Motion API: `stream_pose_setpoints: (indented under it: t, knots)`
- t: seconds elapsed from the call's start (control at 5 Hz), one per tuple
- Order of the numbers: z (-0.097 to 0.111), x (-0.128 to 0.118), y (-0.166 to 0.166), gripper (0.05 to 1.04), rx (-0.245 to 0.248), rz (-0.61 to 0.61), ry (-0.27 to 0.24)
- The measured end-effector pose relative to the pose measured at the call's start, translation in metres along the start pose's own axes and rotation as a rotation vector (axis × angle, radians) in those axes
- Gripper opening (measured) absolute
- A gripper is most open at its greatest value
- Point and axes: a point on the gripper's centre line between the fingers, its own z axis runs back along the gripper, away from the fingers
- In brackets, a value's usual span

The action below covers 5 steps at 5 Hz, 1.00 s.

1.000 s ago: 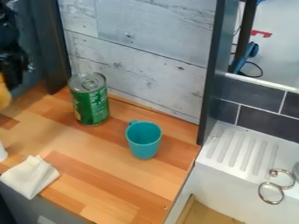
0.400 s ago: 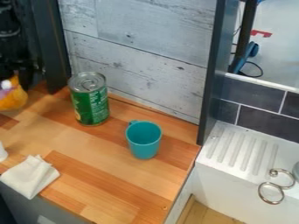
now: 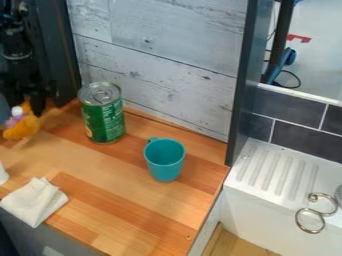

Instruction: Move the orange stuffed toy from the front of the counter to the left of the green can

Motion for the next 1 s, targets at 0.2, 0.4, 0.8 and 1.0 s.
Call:
stream_pose_setpoints:
  t: [0.2, 0.4, 0.8, 1.0]
  knots:
    - [-0.018, 0.002, -0.001, 0.505, 0.005, 0.029, 0.003]
    - [-0.030, 0.008, -0.001, 0.505, 0.004, 0.043, 0.004]
    - [-0.026, 0.003, -0.007, 0.888, -0.035, 0.050, 0.058]
    - [0.010, 0.008, 0.004, 1.014, -0.023, 0.115, -0.025]
